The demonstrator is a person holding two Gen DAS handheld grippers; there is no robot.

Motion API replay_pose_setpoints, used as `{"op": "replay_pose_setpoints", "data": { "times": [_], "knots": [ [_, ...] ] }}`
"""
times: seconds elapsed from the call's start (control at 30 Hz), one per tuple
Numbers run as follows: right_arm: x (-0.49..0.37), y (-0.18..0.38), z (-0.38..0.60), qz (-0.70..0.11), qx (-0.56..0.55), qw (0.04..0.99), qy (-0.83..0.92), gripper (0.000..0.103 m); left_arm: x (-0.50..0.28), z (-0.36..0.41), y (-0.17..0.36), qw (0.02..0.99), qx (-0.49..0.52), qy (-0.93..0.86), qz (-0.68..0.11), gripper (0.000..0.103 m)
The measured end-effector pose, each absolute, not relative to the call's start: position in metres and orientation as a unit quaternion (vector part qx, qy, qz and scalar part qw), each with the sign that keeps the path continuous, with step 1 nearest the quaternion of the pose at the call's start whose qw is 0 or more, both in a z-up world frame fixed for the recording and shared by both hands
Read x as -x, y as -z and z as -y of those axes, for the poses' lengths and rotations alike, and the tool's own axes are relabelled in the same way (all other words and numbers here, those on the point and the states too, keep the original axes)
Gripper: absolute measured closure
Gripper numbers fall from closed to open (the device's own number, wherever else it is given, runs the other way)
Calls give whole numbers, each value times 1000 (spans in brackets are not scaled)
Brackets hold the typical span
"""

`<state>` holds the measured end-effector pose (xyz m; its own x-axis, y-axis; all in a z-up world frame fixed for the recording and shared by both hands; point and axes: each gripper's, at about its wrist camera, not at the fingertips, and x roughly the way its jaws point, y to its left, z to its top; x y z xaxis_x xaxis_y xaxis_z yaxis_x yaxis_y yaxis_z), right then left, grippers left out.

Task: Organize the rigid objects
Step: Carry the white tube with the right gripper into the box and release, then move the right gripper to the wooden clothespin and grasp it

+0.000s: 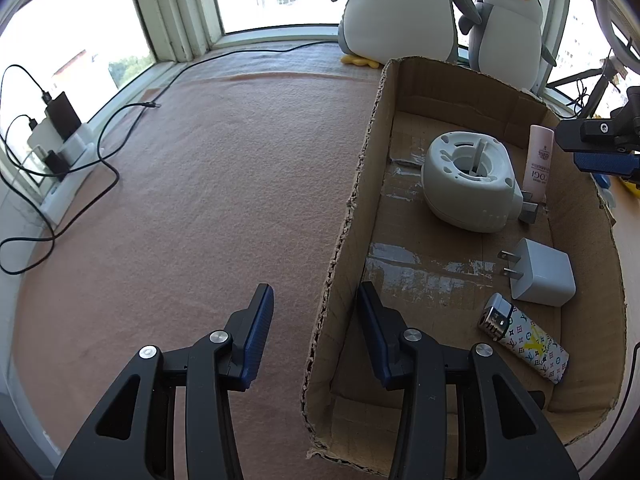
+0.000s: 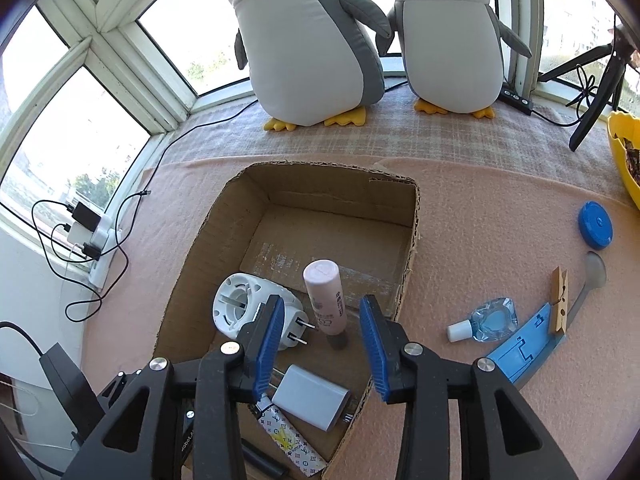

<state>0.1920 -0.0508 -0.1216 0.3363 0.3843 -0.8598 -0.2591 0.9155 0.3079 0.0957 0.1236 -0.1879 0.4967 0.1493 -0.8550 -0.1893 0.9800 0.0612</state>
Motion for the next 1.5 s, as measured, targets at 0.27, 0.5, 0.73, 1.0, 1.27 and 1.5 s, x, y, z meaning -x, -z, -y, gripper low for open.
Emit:
{"op": "replay_pose_setpoints", "data": {
  "times": [0.27,0.5,0.73,1.0,1.27,1.5],
  "knots": [
    [-192,118,60,-536,-59,820,-190,63,-95,-124,187,865,20,-98,-492,60],
    [-186,108,71,-522,-50,831,-186,63,-95,-124,187,865,20,-98,-492,60],
    [-179,94,98,-502,-55,845,-175,56,-95,-125,188,865,19,-97,-492,60],
    [-179,88,148,-493,-71,856,-142,53,-95,-125,188,864,16,-97,-493,60],
    [-191,96,212,-514,-117,845,-94,53,-96,-123,187,864,11,-99,-494,60],
    [-204,114,231,-537,-128,829,-88,53,-96,-122,187,863,9,-100,-495,60]
  ]
}}
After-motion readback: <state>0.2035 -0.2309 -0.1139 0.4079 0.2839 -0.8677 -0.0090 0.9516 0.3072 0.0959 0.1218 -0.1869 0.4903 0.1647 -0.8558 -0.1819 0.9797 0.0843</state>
